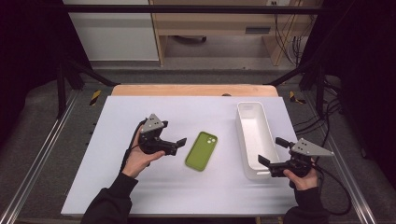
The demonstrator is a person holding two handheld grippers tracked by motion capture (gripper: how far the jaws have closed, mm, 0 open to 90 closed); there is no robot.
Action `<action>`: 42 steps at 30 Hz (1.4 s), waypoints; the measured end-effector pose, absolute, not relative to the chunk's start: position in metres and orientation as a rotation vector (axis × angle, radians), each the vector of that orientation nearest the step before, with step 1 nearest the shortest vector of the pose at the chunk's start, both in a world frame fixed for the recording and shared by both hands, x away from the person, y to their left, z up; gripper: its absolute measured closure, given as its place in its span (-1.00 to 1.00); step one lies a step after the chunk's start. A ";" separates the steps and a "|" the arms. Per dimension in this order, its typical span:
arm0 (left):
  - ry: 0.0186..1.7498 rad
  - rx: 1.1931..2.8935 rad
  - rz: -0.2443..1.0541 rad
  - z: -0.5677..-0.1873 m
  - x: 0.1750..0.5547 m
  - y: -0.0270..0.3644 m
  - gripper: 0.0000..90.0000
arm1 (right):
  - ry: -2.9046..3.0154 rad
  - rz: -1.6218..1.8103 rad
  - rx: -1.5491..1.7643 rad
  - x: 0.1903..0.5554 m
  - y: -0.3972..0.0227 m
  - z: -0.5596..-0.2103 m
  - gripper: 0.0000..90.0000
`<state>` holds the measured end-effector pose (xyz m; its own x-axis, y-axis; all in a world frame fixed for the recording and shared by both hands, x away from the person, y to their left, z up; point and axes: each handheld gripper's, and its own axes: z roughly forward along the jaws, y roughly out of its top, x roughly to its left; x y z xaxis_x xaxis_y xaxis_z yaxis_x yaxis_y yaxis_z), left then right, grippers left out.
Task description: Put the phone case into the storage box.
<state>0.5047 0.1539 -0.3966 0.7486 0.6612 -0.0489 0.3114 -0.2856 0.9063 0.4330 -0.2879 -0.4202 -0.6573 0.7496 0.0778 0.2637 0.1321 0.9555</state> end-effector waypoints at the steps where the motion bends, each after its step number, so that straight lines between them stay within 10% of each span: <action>1: 0.744 1.890 0.413 -0.397 0.506 0.152 -0.98 | 1.993 1.542 0.974 0.433 -0.288 -0.420 -0.99; 42: 0.810 1.989 0.368 -0.429 0.534 0.105 -0.97 | 1.996 1.543 0.970 0.433 -0.288 -0.420 -0.99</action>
<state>0.5341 0.1053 -0.4288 0.7377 0.6722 -0.0629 0.3947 -0.3538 0.8480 0.4329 -0.2877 -0.4200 -0.6598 0.7475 0.0766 0.2627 0.1339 0.9555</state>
